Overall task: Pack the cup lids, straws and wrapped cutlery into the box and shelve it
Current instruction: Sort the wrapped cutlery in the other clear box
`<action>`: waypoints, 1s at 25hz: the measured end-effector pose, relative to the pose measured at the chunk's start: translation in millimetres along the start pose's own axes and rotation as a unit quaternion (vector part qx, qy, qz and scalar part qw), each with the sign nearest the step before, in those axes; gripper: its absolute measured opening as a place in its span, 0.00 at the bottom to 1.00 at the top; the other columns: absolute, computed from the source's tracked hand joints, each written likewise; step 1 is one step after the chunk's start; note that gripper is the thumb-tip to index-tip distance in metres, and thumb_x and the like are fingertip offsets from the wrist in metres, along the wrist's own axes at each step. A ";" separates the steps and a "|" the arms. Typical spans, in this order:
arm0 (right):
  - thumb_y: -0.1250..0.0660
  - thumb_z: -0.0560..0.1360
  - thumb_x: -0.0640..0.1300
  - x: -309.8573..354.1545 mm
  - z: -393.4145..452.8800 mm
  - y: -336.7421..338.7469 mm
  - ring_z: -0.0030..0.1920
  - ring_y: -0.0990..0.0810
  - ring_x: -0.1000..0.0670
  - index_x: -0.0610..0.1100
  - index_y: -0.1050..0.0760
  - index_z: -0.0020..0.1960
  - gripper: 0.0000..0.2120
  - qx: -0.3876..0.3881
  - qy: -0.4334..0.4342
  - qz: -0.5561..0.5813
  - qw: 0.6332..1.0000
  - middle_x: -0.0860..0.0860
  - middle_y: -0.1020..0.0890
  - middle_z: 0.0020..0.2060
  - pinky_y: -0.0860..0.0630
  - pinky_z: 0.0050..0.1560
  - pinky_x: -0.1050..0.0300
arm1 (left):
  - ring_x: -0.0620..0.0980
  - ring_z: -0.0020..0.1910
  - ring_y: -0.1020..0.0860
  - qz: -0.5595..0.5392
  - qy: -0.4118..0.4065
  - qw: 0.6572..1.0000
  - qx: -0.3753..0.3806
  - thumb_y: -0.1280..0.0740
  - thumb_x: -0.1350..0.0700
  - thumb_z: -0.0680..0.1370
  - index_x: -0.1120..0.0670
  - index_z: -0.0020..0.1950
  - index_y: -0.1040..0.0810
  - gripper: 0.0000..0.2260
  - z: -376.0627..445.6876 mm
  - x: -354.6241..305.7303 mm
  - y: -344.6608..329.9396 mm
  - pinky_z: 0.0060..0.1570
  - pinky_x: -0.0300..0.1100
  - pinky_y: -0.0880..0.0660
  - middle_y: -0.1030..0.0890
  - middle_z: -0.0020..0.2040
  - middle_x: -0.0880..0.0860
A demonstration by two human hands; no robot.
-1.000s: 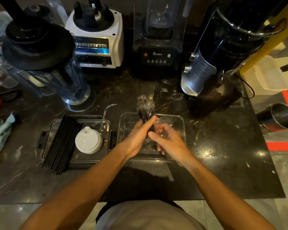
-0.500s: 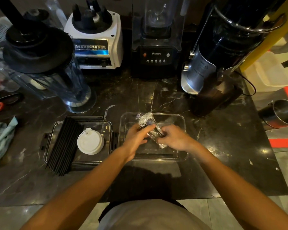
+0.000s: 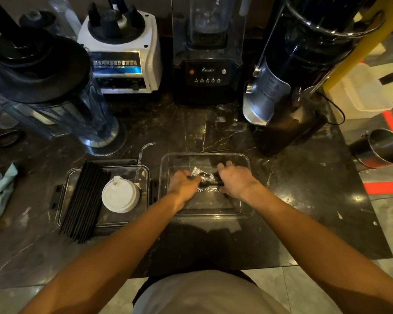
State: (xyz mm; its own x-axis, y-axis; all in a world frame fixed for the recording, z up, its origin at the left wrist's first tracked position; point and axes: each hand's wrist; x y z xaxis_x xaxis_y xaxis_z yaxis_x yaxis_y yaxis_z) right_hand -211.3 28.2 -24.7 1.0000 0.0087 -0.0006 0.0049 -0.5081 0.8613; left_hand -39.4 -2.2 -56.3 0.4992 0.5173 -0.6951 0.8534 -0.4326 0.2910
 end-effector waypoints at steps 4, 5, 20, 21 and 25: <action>0.26 0.76 0.41 7.7 -23.4 -8.7 0.48 0.14 0.43 0.39 0.37 0.75 0.32 -0.083 -0.015 -0.032 0.996 0.39 0.29 0.67 0.17 0.47 0.50 | 0.51 0.58 0.21 0.005 0.001 1.000 -0.006 0.29 0.49 0.80 0.53 0.71 0.28 0.22 2.8 3.7 -4.0 0.60 0.48 0.21 0.22 0.60 0.50; 0.27 0.76 0.39 10.3 -31.1 -8.6 0.48 0.14 0.43 0.39 0.35 0.73 0.29 -0.097 -0.024 -0.021 0.995 0.39 0.28 0.67 0.17 0.46 0.50 | 0.49 0.56 0.21 0.009 -0.003 1.000 -0.005 0.28 0.49 0.80 0.53 0.72 0.29 0.23 2.7 4.6 -4.2 0.56 0.44 0.22 0.22 0.59 0.50; 0.35 0.81 0.48 13.1 -37.6 -22.6 0.56 0.20 0.49 0.48 0.20 0.57 0.08 0.052 -0.035 0.253 0.965 0.50 0.21 0.56 0.21 0.59 0.48 | 0.59 0.70 0.27 0.293 -0.119 0.947 0.059 0.24 0.69 0.72 0.51 0.80 0.41 0.42 -3.3 -0.3 -12.4 0.61 0.36 0.32 0.38 0.75 0.55; 0.35 0.81 0.48 11.2 -38.1 -21.4 0.57 0.21 0.49 0.48 0.20 0.57 0.08 0.042 -0.037 0.258 0.964 0.50 0.22 0.57 0.22 0.60 0.48 | 0.59 0.67 0.25 0.299 -0.146 0.942 0.046 0.26 0.69 0.72 0.52 0.79 0.40 0.40 -2.4 -1.5 -13.9 0.61 0.36 0.31 0.36 0.73 0.55; 0.35 0.82 0.49 12.4 -42.6 -19.7 0.61 0.23 0.47 0.47 0.22 0.59 0.09 0.035 -0.038 0.254 0.966 0.49 0.24 0.60 0.24 0.64 0.47 | 0.58 0.59 0.22 0.380 -0.231 0.895 -0.030 0.23 0.64 0.72 0.55 0.73 0.38 0.35 -1.9 -1.0 -16.8 0.59 0.48 0.20 0.33 0.68 0.59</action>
State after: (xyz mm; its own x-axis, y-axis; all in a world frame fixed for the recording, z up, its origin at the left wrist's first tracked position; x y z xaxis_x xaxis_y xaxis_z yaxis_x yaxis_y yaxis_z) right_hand -199.3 75.0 -20.0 0.8713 -0.3187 0.3732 -0.4883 -0.4870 0.7241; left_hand -53.9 6.0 -59.3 0.8356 -0.2769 -0.4744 0.3064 -0.4818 0.8210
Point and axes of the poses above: each hand's wrist, its own z-axis towards the middle knuckle, its own y-axis out of the back of the hand, x = y × z
